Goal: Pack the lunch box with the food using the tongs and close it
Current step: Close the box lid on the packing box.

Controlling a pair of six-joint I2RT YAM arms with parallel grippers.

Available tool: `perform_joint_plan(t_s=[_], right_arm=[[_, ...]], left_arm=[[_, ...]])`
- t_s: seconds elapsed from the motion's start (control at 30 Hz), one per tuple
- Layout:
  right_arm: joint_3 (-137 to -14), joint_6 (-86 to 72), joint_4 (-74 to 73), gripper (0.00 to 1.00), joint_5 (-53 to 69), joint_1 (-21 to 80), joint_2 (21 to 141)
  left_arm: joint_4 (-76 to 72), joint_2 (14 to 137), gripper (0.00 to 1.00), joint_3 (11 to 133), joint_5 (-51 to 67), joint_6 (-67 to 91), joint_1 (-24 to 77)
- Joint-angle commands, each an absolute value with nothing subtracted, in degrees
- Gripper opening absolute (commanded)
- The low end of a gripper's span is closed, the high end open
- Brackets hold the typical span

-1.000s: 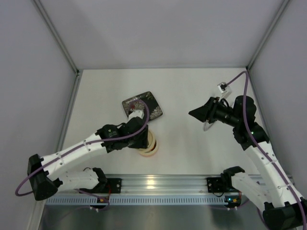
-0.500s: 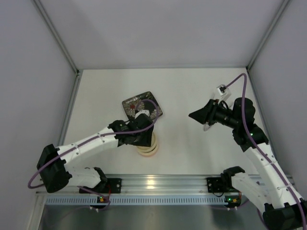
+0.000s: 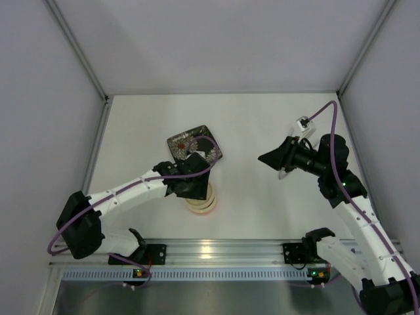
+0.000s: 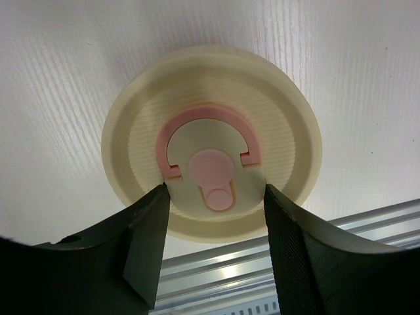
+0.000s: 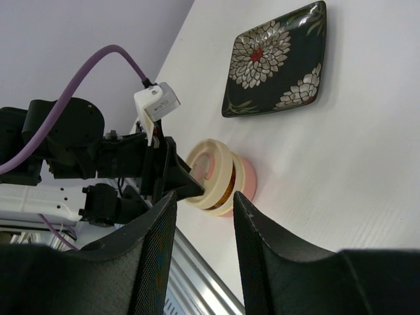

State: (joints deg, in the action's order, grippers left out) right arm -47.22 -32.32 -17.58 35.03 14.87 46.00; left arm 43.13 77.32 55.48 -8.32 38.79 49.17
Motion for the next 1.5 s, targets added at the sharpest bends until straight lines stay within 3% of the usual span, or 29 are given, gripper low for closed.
perform_joint_plan(t_s=[0.0,1.47], right_arm=[[-47.1,-31.4,-16.8,0.39,35.3,14.2,45.2],[-45.9,-31.4,-15.8,0.37,35.9,14.3,45.6]], left_arm=[[40.3,77.7,0.43,54.9,-6.9,37.8,49.1],[45.8,81.5,0.46,59.2,-14.7,35.8,53.3]])
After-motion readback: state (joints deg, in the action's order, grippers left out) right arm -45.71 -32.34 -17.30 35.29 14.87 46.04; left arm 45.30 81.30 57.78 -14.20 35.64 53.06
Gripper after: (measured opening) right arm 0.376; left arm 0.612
